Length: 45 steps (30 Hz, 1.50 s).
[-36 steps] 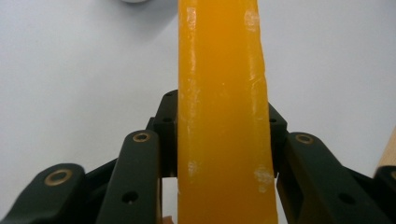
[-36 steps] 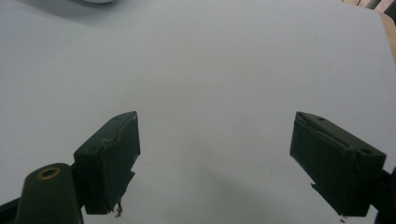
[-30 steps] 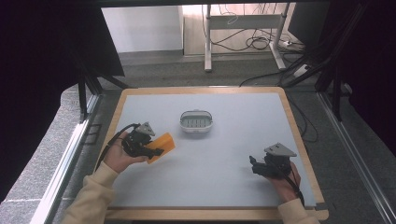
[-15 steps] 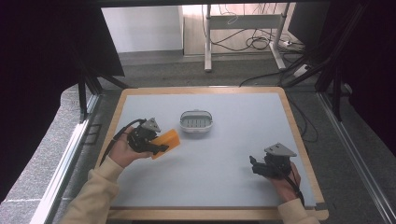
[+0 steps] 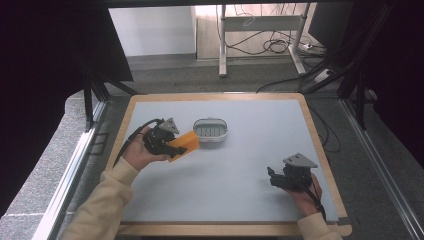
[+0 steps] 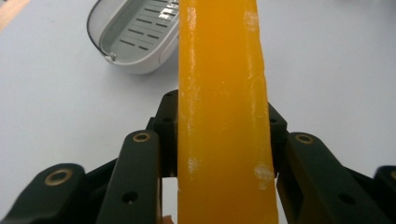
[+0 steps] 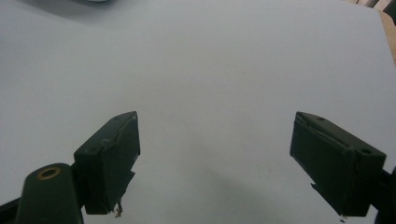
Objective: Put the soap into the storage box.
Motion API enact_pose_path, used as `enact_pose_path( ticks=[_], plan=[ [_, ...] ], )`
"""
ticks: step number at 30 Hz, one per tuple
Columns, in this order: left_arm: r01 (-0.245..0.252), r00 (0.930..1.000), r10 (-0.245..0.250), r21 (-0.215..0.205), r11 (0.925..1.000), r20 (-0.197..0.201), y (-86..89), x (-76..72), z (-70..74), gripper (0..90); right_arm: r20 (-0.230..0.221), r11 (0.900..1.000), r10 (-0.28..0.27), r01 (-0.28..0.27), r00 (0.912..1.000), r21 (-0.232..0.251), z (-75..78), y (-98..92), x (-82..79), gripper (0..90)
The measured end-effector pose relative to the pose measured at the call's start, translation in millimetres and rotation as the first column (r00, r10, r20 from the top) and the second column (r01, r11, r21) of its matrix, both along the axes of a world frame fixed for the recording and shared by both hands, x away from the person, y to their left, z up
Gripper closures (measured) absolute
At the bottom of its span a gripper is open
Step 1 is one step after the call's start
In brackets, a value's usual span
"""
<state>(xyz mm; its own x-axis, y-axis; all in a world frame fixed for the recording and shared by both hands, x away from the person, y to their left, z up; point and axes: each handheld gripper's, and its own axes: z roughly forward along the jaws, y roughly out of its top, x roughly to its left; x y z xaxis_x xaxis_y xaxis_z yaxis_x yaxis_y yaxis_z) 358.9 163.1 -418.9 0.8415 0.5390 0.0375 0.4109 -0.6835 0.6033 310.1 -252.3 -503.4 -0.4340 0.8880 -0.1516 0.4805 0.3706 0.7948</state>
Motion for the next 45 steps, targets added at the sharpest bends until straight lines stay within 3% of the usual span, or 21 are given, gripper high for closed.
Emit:
enact_pose_path(
  ticks=[17,45],
  plan=[
    [0.031,0.9995,-0.032,0.027,0.9991,0.008,-14.9,13.2,3.9,62.0,-0.003,1.0,-0.001,0.001,1.0,-0.001,-0.3,-0.3,0.1,16.2],
    [0.06,0.9981,-0.06,0.042,0.9973,0.008,-19.6,40.4,3.0,62.0,-0.004,1.0,-0.008,0.008,1.0,0.003,-0.3,-1.2,0.4,16.4]
  ],
)
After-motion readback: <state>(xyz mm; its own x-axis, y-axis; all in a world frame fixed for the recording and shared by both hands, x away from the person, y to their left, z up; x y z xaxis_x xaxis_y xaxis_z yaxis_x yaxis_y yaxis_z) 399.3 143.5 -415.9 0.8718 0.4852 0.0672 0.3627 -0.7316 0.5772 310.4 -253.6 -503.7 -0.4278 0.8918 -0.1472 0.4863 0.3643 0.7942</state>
